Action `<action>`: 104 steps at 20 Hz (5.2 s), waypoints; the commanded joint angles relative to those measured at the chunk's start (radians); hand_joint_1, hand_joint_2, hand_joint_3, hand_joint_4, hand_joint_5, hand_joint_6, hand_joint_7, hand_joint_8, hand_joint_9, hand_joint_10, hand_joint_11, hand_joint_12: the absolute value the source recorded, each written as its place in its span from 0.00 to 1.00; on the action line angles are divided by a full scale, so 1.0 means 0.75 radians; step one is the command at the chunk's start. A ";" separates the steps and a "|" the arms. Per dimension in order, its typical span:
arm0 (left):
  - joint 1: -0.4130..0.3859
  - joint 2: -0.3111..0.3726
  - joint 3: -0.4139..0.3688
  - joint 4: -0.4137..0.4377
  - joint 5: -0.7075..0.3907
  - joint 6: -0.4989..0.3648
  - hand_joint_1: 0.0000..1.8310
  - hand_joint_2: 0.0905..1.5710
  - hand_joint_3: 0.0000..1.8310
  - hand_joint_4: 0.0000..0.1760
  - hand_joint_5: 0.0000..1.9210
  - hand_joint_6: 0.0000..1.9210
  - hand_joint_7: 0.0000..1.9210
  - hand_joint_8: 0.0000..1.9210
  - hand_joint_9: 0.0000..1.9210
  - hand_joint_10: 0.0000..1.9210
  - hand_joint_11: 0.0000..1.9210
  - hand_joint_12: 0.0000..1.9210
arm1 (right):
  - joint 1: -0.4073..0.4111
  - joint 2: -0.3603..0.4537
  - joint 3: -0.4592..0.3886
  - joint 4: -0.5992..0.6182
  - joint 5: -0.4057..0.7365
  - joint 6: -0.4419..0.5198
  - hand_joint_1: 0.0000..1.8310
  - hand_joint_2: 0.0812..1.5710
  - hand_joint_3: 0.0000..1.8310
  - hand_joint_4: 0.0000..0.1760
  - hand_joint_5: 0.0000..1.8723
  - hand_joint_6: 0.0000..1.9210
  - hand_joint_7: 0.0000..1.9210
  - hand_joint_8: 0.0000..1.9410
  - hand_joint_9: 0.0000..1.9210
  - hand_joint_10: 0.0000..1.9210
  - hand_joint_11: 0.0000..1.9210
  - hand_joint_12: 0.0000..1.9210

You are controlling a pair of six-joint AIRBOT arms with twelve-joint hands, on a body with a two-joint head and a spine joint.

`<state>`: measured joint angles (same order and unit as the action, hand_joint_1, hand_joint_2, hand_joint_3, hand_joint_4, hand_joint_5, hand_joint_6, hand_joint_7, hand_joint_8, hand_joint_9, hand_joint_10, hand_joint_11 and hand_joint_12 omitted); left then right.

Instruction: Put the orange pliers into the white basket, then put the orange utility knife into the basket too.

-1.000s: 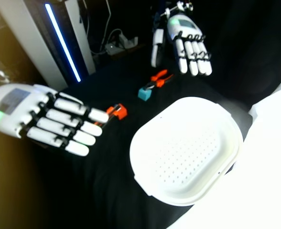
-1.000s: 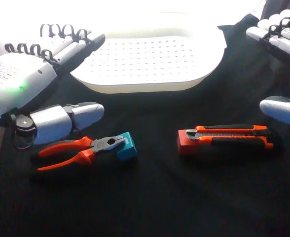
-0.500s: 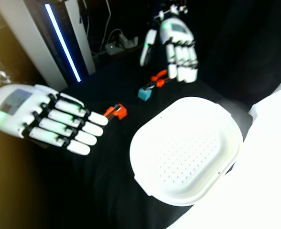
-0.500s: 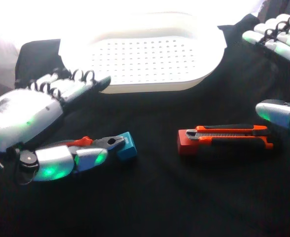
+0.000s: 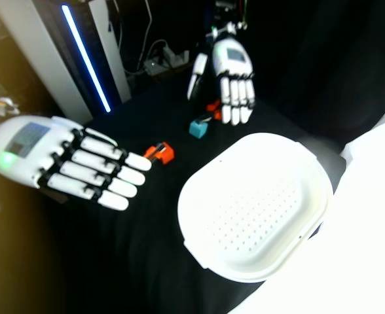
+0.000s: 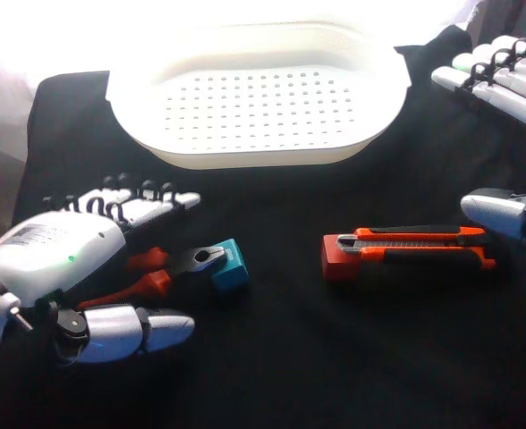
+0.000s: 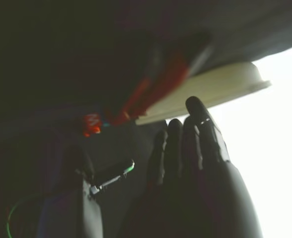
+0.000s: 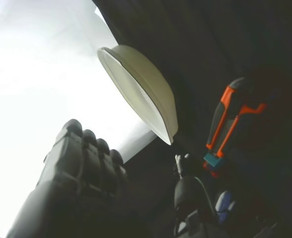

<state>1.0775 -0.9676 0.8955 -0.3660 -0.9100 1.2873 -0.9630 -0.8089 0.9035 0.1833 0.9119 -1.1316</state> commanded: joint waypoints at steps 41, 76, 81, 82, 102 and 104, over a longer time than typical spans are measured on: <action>-0.738 -0.174 0.390 0.001 0.353 0.174 0.69 0.88 0.00 0.00 0.19 0.86 0.25 0.93 0.29 0.99 0.31 1.00 | 0.014 -0.010 0.005 -0.004 0.125 -0.008 0.14 0.84 0.00 0.09 0.00 0.00 0.00 0.00 0.00 0.00 0.00 0.00; -0.240 0.156 0.006 0.067 -0.449 -0.015 0.25 0.72 0.01 0.74 0.00 0.00 0.00 0.00 0.00 0.00 0.00 0.00 | 0.045 -0.164 0.097 -0.107 -0.106 0.116 0.36 0.72 0.00 0.00 0.00 0.00 0.05 0.00 0.07 0.01 0.00 0.19; -0.125 0.171 -0.032 0.011 -0.563 -0.037 0.31 0.73 0.00 0.64 0.00 0.00 0.00 0.00 0.00 0.00 0.00 0.00 | 0.065 -0.236 0.148 -0.105 -0.203 0.116 0.38 0.75 0.00 0.00 0.09 0.01 0.14 0.01 0.13 0.03 0.00 0.50; -0.112 0.171 -0.032 0.000 -0.573 -0.048 0.31 0.73 0.00 0.64 0.00 0.00 0.00 0.00 0.00 0.00 0.00 0.00 | 0.069 -0.245 0.155 -0.106 -0.214 0.116 0.38 0.75 0.00 0.00 0.09 0.01 0.14 0.01 0.13 0.03 0.00 0.50; -0.003 0.171 -0.054 -0.071 -0.700 -0.084 0.27 0.75 0.00 0.45 0.00 0.00 0.00 0.00 0.00 0.00 0.00 0.00 | 0.301 -0.187 0.090 -0.280 -0.075 0.102 0.62 0.84 0.00 0.00 0.28 0.77 0.36 0.89 0.38 1.00 0.33 1.00; -0.002 0.168 -0.054 -0.072 -0.693 -0.084 0.26 0.74 0.00 0.62 0.00 0.00 0.00 0.00 0.00 0.00 0.00 0.00 | 0.421 -0.239 0.153 -0.311 -0.166 0.102 0.61 0.86 0.00 0.00 0.24 0.82 0.36 0.90 0.41 1.00 0.41 1.00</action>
<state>1.0798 -0.8440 0.8547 -0.4458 -1.3079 1.2297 -0.6476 -0.9882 1.0275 -0.0437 0.6888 -1.0508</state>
